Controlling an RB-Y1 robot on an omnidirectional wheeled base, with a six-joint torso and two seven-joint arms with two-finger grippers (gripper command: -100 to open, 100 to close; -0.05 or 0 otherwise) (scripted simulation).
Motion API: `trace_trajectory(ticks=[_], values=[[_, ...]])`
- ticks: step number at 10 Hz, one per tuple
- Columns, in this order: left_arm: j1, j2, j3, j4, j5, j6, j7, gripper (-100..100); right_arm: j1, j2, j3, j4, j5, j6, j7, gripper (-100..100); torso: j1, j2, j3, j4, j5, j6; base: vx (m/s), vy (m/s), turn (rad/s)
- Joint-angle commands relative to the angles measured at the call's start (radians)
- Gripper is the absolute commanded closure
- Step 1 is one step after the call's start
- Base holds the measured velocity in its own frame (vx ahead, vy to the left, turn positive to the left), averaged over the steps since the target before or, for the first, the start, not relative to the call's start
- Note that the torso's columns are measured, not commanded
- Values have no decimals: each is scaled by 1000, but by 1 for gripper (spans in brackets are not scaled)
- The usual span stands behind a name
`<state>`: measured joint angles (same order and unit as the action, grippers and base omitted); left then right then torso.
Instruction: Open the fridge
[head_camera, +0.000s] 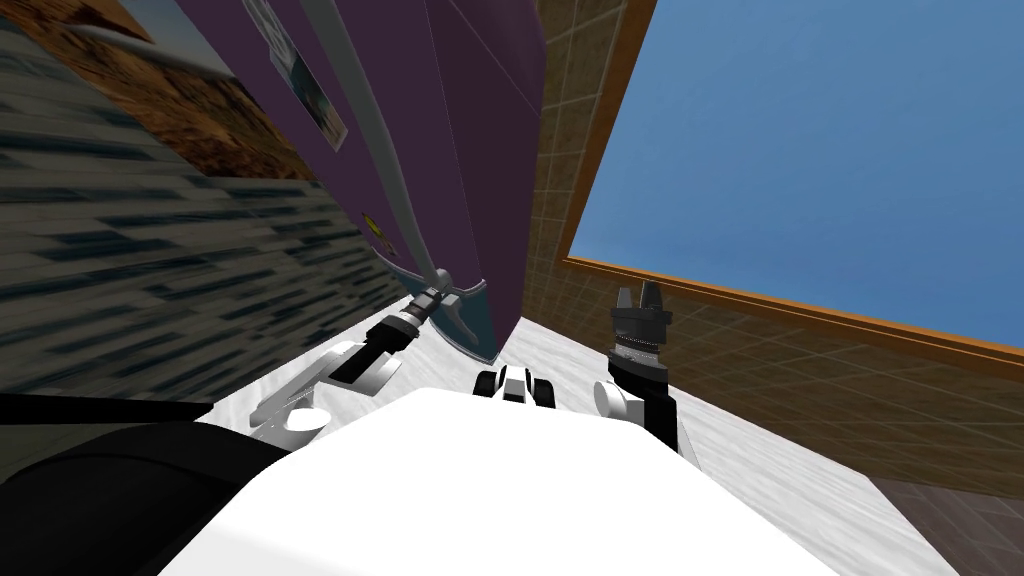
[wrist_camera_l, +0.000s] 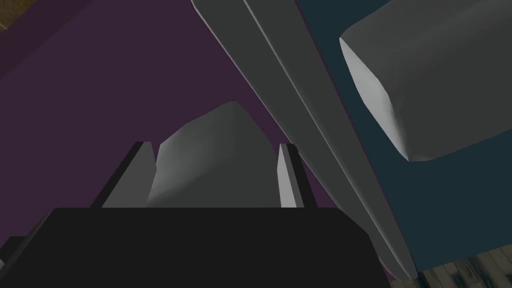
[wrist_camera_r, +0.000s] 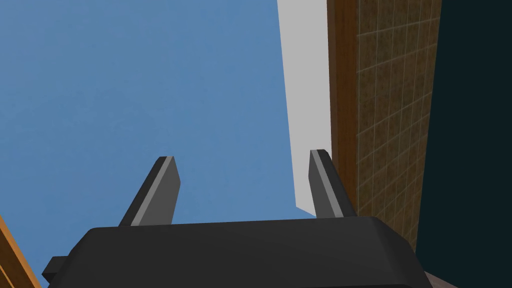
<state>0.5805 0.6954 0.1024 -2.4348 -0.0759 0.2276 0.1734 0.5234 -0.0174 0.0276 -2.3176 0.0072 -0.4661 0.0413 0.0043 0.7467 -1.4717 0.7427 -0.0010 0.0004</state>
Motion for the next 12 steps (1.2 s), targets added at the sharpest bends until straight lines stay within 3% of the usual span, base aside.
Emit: trace_trajectory(ticks=[1,7,12], values=[[8,21,-14,-13,0,-29,4,100,0,0,0,0,0,0,0,0,7,4,3,2,2,-2,-188,243,-70],[43,123,-69,-64,10,-132,23,100,0,0,0,0,0,0,0,0,2,-10,-9,5,-3,-3,-245,331,-86],[63,170,-107,-72,14,-167,29,100,0,0,0,0,0,0,0,0,-12,-8,-6,1,-4,-2,-163,225,-56]])
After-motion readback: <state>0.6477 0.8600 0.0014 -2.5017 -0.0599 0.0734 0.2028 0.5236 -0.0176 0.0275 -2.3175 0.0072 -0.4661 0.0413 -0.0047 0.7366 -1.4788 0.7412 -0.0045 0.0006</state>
